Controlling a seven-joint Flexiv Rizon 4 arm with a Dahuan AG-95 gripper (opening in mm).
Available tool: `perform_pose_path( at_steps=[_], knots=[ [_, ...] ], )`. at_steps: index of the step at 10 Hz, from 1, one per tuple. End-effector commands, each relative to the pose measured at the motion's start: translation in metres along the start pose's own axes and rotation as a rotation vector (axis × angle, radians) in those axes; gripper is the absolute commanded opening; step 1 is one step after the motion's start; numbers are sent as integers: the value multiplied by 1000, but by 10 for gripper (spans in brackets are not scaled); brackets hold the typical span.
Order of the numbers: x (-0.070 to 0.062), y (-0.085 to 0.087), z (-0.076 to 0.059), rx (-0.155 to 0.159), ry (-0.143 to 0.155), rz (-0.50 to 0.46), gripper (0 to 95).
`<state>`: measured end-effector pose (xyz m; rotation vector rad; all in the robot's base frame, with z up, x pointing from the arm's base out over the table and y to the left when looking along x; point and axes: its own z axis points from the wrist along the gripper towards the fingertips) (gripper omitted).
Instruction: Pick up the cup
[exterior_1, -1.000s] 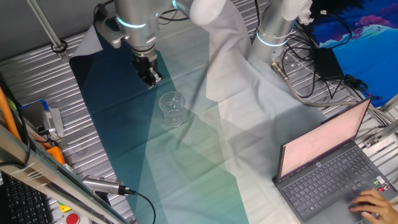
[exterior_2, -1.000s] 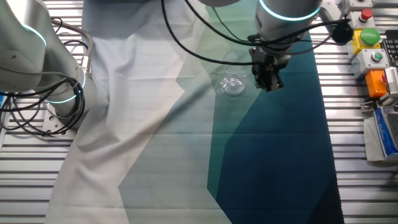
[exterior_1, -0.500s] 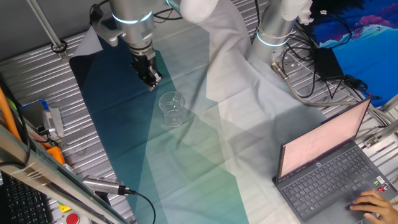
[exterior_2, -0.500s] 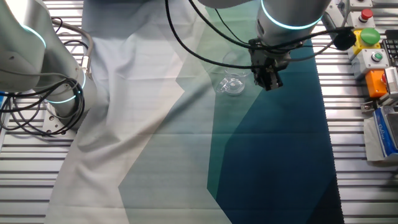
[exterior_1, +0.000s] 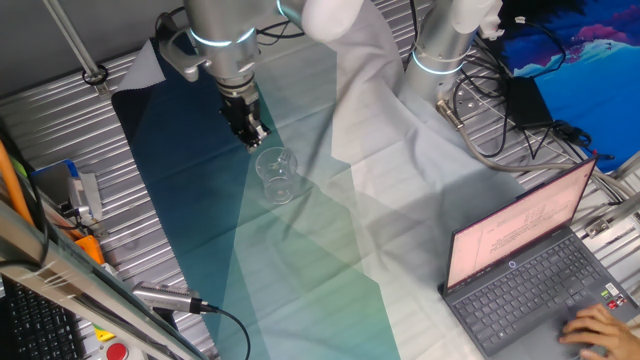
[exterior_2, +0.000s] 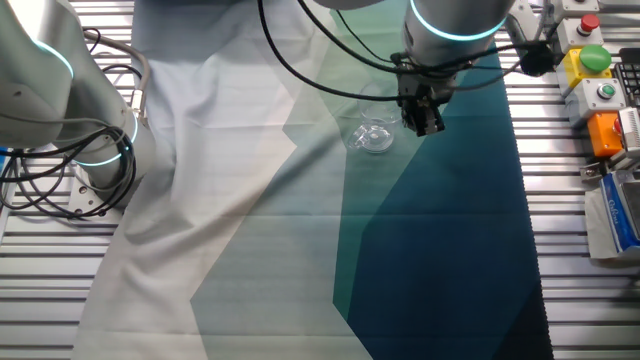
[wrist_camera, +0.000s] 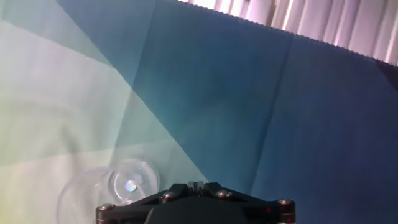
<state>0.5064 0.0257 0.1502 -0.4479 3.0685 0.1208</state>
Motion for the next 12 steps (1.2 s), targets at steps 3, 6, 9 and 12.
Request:
perform_pose_path(
  at_steps=[3, 6, 9, 12],
  knots=[
    [-1, 0, 1, -12, -6, -42, 0],
    [-1, 0, 1, 43, 2, -142, 0],
    [-1, 0, 1, 34, 0, -240, 0],
    [-1, 0, 1, 43, 9, -300, 0]
  ],
)
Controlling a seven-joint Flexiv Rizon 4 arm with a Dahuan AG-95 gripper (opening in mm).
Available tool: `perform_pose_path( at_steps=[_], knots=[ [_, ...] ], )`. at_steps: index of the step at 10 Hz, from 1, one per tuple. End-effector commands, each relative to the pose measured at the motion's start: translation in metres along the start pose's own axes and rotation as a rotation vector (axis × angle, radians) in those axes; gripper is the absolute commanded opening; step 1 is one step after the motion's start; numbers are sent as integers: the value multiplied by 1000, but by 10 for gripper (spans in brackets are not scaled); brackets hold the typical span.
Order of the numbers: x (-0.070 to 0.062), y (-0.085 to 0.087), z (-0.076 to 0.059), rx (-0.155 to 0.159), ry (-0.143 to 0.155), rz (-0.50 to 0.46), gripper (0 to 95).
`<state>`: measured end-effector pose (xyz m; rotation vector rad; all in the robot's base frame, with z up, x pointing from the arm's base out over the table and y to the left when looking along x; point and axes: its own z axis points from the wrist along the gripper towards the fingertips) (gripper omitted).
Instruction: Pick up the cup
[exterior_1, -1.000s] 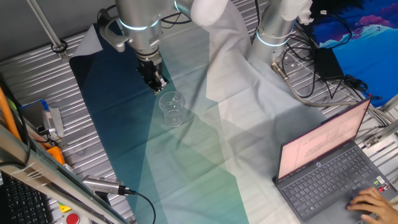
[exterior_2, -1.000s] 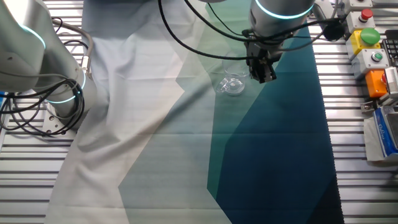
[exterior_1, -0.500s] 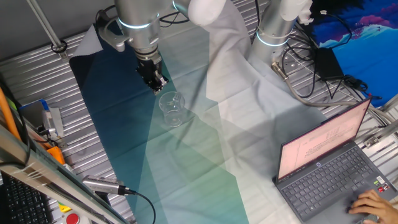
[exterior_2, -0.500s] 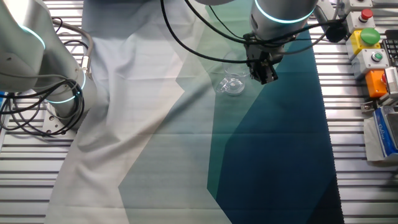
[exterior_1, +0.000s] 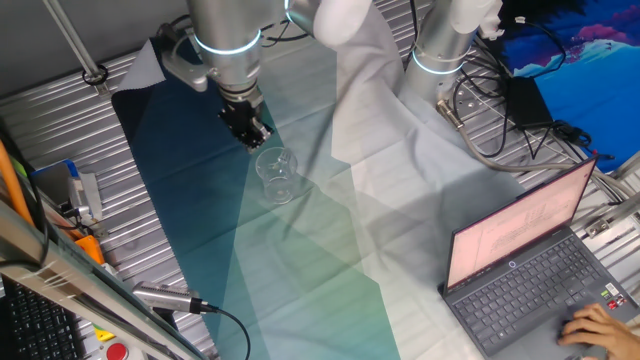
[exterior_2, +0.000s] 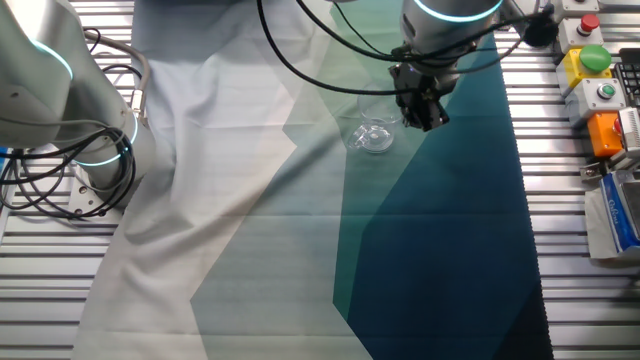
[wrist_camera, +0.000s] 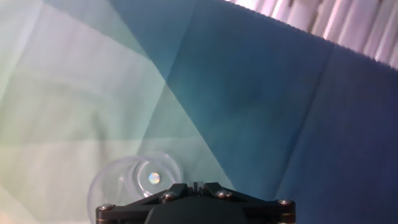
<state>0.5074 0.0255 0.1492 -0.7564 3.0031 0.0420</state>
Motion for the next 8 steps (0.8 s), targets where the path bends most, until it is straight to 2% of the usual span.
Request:
perform_pose_path(
  at_steps=[1, 2, 3, 4, 6, 8],
  knots=[
    [0, 0, 0, -3, -2, -96, 0],
    [0, 6, 1, -14, -8, -97, 0],
    [2, 17, 0, -14, -6, -97, 190],
    [3, 24, -1, -16, -6, -116, 570],
    [3, 30, -1, -40, -22, -146, 950],
    [4, 33, 0, -53, -34, -176, 950]
  ],
)
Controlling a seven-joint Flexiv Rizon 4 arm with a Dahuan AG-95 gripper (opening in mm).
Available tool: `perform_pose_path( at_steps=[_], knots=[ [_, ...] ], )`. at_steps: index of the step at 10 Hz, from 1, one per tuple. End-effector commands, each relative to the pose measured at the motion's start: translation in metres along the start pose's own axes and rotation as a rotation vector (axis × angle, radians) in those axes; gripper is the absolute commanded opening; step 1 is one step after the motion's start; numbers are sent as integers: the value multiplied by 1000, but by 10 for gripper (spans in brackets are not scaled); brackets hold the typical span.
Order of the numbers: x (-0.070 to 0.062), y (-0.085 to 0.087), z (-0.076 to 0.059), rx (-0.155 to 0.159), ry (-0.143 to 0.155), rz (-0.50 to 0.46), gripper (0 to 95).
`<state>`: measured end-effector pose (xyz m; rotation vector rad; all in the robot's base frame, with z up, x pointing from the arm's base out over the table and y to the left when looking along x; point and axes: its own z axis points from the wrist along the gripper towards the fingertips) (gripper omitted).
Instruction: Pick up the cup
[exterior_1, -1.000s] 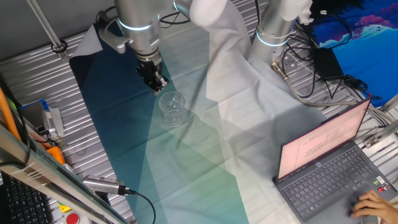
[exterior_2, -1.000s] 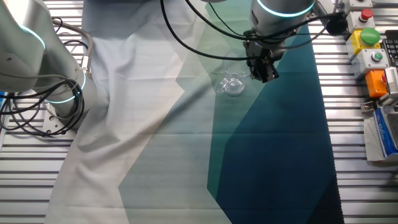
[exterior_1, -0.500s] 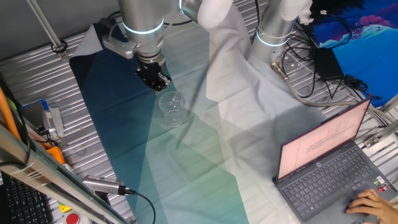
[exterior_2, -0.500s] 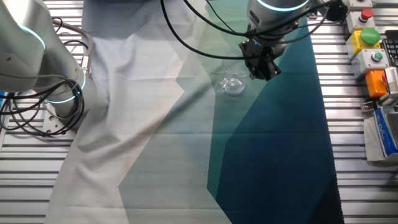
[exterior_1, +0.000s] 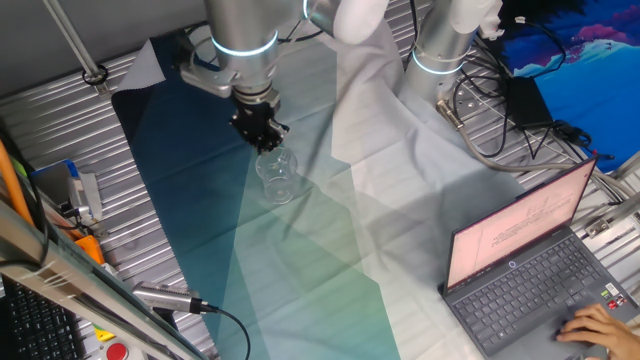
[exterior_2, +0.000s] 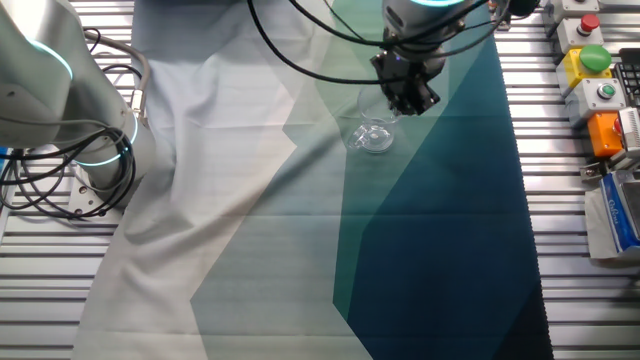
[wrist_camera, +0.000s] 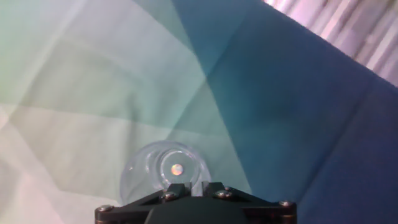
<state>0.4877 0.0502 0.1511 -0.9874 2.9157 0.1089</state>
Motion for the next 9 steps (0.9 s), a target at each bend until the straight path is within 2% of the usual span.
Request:
perform_pose_path(
  at_steps=[1, 6, 9],
  knots=[
    [-1, 2, 2, -7, -6, -27, 950],
    [-3, 21, 14, 5, -5, -18, 950],
    [-1, 25, 17, 14, -9, -32, 950]
  ],
)
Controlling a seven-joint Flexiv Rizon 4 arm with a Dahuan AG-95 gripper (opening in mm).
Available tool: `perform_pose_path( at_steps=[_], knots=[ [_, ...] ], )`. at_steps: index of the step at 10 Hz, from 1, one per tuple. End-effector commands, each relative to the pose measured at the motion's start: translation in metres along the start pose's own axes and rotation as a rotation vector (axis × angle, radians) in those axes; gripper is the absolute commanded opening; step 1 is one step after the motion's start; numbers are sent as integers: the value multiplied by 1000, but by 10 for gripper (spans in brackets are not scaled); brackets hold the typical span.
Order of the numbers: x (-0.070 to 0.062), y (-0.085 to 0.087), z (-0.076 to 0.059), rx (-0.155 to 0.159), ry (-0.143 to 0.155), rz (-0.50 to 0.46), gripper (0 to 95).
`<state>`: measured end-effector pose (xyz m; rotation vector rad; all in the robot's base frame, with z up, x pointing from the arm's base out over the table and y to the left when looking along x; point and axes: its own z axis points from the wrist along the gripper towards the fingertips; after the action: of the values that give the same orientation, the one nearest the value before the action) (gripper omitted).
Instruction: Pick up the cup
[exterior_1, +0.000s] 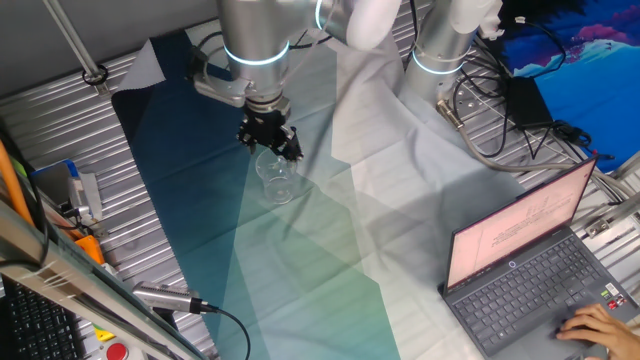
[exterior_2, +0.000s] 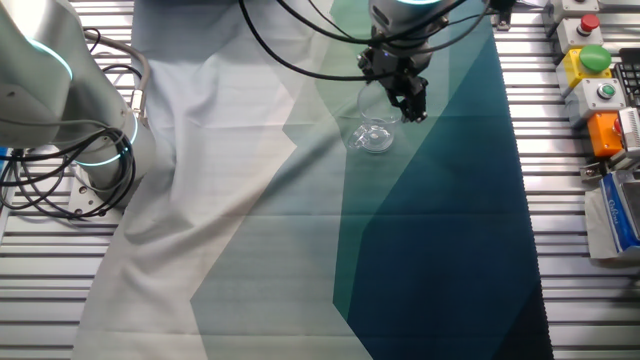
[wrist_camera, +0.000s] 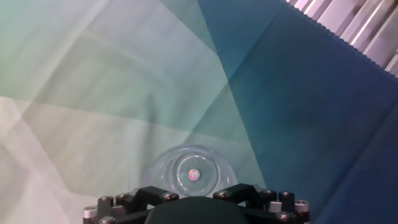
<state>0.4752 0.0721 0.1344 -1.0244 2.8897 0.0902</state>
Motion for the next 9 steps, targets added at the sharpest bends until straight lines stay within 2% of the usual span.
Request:
perform_pose_path(
  at_steps=[1, 6, 9],
  knots=[
    [2, 1, 2, 8, -3, -20, 950],
    [11, 5, 20, 15, -24, -42, 950],
    [12, 6, 17, 7, -30, -33, 950]
  ],
)
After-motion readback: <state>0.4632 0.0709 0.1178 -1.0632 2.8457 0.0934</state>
